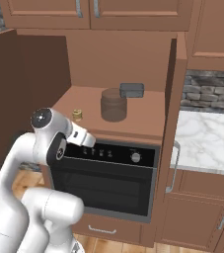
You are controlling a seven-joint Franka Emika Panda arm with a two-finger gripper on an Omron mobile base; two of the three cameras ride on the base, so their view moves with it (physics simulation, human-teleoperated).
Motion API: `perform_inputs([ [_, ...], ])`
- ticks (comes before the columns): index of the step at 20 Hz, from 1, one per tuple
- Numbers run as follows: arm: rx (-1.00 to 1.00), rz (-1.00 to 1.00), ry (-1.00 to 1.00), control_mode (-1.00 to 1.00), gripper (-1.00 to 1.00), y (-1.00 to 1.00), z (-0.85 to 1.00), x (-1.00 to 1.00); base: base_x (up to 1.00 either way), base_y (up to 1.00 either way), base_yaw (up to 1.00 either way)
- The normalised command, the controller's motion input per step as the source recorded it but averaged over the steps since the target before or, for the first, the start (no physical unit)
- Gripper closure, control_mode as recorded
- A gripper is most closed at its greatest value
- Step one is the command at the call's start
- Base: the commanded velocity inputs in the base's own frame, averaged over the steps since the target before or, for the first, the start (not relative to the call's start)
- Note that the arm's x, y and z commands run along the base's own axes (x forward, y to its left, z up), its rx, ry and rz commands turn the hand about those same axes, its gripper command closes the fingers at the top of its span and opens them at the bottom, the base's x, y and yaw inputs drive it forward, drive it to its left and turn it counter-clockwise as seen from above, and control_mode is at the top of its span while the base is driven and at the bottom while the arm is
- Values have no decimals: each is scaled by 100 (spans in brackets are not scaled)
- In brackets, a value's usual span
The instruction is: Pick the candle and jar from the dining table and place them in the open cabinet. Close the cabinet after placing the objects.
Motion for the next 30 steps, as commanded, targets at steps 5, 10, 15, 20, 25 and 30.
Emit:
perform_inputs([
  [5,20,-32,0,-100,-100,-35,0,-100,0,0,0],
  [10,22,-33,0,-100,-100,-27,0,-100,0,0,0],
  [15,24,-41,0,-100,-100,-3,0,-99,0,0,0],
  [20,17,-35,0,-100,-100,-10,-1,-98,0,0,0],
  [25,8,-31,-11,-100,-100,-12,-13,-92,0,0,0],
  [30,5,-24,-25,-100,-100,-25,-14,-71,0,0,0],
])
